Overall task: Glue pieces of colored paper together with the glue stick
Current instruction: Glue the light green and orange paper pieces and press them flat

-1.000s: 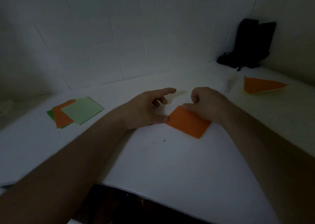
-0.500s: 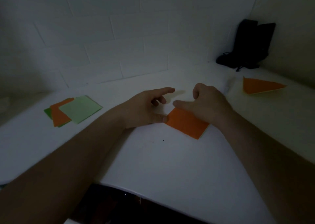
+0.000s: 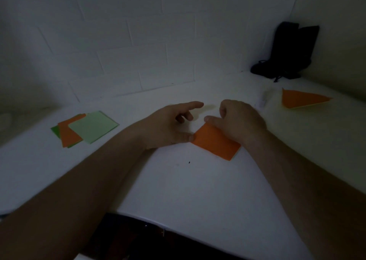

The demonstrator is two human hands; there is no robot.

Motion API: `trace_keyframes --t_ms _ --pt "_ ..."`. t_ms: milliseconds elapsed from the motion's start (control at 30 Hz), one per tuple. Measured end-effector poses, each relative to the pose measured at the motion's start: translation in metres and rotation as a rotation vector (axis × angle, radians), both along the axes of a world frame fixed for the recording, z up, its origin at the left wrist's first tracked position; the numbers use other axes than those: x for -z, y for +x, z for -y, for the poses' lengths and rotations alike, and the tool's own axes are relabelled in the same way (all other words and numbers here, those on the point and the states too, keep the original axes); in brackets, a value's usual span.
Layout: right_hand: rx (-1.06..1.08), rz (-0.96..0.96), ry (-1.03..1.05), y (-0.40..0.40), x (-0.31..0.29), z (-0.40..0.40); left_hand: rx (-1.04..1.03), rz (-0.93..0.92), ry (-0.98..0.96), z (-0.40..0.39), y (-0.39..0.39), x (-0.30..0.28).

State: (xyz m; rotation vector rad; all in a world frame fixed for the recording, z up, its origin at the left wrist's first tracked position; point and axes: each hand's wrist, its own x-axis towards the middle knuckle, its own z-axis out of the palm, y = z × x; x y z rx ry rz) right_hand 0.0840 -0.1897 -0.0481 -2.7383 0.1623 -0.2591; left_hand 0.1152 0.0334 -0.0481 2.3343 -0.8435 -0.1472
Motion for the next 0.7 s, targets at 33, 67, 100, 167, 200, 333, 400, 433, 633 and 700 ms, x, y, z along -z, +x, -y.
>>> trace_keyframes --t_ms 33,67,100,167,200,333,400,433,633,700 --pt "-0.005 0.016 -0.005 0.000 0.001 0.001 -0.001 -0.001 0.003 0.000 0.000 0.000" --pt "-0.009 0.035 -0.007 0.000 0.002 0.001 -0.004 -0.001 0.006 0.000 -0.001 -0.001" --pt "-0.019 0.054 -0.001 0.001 0.003 0.002 -0.007 -0.001 0.006 0.000 -0.001 -0.001" --pt "-0.046 0.087 0.053 -0.001 0.003 0.002 -0.010 -0.008 0.001 0.001 -0.003 -0.002" --pt "-0.057 0.103 0.075 -0.002 0.001 0.003 -0.011 -0.011 0.002 0.001 -0.003 -0.003" --pt "-0.089 0.271 -0.077 -0.012 -0.007 -0.001 -0.024 -0.022 0.013 0.001 -0.004 -0.004" --pt "-0.142 0.223 -0.027 -0.015 -0.006 -0.007 -0.032 -0.028 0.010 0.002 -0.005 -0.003" --pt "-0.168 0.156 0.001 -0.015 -0.003 -0.011 -0.034 -0.028 0.008 0.003 -0.005 -0.003" --pt "-0.222 0.056 -0.020 -0.015 0.005 -0.017 -0.045 -0.080 -0.016 0.002 -0.007 -0.003" --pt "-0.237 0.018 -0.021 -0.017 0.004 -0.019 -0.059 -0.115 -0.057 0.002 -0.006 -0.003"
